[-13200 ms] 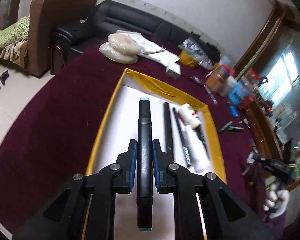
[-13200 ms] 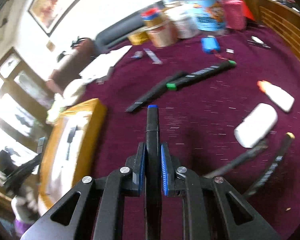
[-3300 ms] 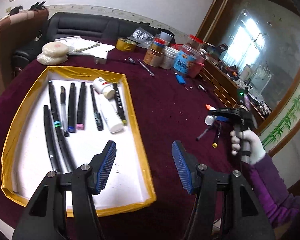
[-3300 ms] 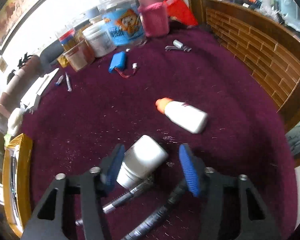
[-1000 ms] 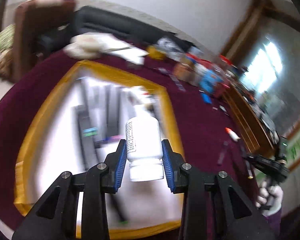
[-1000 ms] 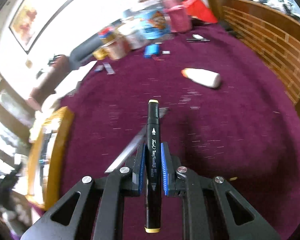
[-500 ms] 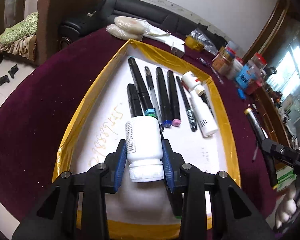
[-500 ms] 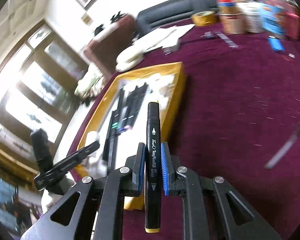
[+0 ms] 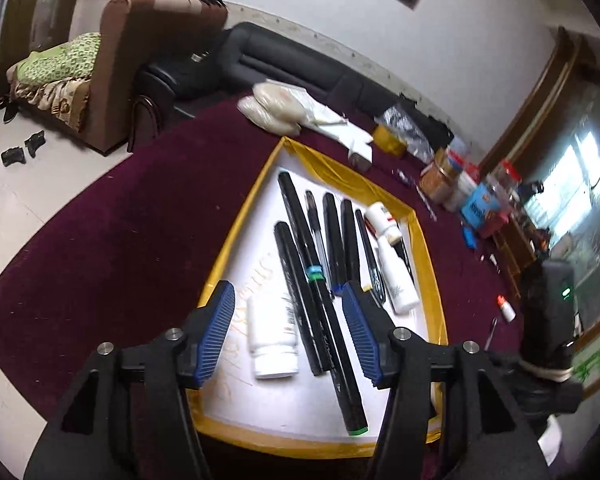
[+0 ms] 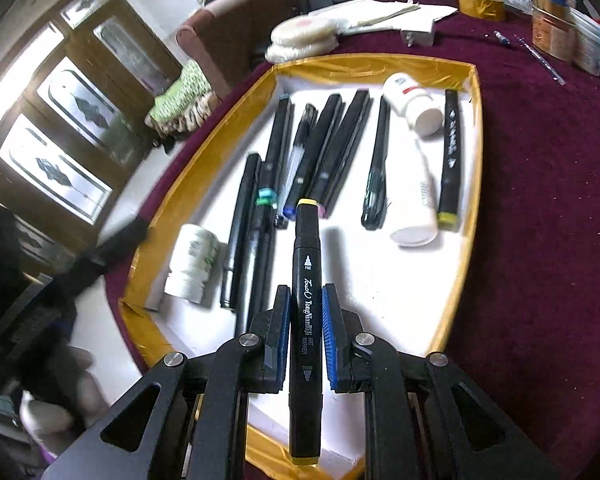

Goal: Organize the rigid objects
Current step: 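Place the pill bottle in the box with left tool while right tool drops the yellow-ended marker there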

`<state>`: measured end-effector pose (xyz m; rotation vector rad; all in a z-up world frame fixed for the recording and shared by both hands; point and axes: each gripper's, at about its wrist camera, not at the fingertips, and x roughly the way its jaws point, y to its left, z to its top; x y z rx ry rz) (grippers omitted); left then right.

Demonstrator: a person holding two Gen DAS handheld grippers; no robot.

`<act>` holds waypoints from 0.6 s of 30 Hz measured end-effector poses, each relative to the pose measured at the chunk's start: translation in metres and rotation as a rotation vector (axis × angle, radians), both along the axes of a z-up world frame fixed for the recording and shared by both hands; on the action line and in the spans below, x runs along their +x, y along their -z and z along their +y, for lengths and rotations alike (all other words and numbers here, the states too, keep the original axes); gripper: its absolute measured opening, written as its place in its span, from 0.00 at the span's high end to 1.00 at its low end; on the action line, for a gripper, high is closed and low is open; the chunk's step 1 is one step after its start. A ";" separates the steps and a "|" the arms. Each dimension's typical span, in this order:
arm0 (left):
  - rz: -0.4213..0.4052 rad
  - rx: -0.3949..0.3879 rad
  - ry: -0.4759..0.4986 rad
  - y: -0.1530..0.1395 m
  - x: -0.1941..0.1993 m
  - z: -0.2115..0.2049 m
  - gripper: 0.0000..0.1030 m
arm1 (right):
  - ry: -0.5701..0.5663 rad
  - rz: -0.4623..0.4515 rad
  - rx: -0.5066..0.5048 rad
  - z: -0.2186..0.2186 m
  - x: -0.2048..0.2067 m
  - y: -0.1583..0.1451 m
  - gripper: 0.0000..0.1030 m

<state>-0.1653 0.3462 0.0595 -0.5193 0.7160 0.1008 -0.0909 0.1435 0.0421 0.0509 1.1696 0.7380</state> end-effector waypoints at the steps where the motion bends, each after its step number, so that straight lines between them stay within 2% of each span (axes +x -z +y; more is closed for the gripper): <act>1: -0.008 -0.006 -0.007 -0.001 -0.002 0.003 0.45 | 0.004 -0.011 -0.013 0.002 -0.001 0.001 0.86; 3: -0.022 -0.018 -0.018 -0.001 -0.005 0.008 0.43 | -0.007 -0.034 -0.027 0.005 -0.005 -0.002 0.82; 5: -0.029 -0.033 -0.022 0.000 -0.006 0.010 0.43 | -0.014 -0.041 -0.005 0.002 -0.007 -0.007 0.70; 6: -0.031 -0.041 -0.021 0.000 -0.005 0.011 0.43 | -0.012 -0.047 0.000 -0.001 -0.009 -0.010 0.67; 9: -0.030 -0.055 -0.016 0.003 -0.004 0.010 0.43 | -0.001 -0.074 0.015 -0.015 -0.011 -0.019 0.64; 13: -0.038 -0.068 0.007 0.000 -0.003 0.005 0.43 | 0.053 -0.112 0.077 -0.063 -0.007 -0.033 0.64; 18: -0.064 -0.060 0.049 -0.008 -0.001 -0.011 0.40 | 0.286 -0.154 0.036 -0.165 0.021 -0.038 0.64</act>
